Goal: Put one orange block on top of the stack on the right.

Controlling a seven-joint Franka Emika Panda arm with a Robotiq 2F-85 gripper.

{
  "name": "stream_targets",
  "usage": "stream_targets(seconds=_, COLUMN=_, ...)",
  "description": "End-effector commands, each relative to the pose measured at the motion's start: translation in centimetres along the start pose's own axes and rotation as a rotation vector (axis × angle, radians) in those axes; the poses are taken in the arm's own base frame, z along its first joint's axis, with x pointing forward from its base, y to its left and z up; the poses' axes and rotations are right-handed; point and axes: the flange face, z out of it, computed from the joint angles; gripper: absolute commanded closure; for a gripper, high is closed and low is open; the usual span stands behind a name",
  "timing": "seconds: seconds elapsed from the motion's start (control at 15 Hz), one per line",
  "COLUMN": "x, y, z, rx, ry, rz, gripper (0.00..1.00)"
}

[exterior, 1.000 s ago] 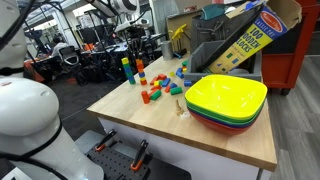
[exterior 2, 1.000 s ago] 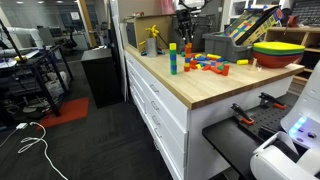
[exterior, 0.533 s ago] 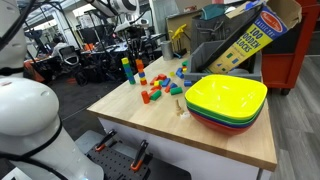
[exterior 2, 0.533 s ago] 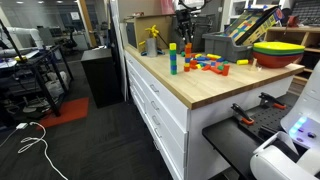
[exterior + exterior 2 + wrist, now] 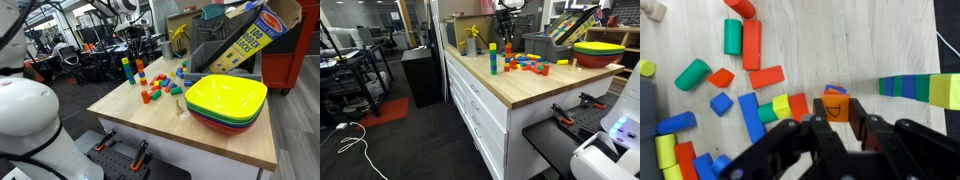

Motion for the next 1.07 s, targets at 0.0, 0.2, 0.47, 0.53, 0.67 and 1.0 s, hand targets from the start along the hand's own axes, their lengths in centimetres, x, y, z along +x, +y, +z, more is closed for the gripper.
stream_targets(seconds=0.0, x=0.2, y=0.2, z=-0.6, rx=0.018, ry=-0.001, rz=-0.012, gripper=0.46)
stream_targets(seconds=0.2, x=0.2, y=0.2, z=-0.6, rx=0.023, ry=-0.001, rz=-0.01, gripper=0.32)
stream_targets(seconds=0.47, x=0.1, y=0.2, z=-0.8, rx=0.026, ry=0.006, rz=-0.01, gripper=0.02)
stream_targets(seconds=0.53, x=0.1, y=0.2, z=-1.0, rx=0.029, ry=0.008, rz=-0.01, gripper=0.0)
stream_targets(seconds=0.67, x=-0.1, y=0.4, z=-1.6, rx=0.054, ry=0.011, rz=-0.012, gripper=0.0)
stream_targets(seconds=1.0, x=-0.7, y=1.2, z=-4.1, rx=0.169, ry=0.033, rz=-0.03, gripper=0.0)
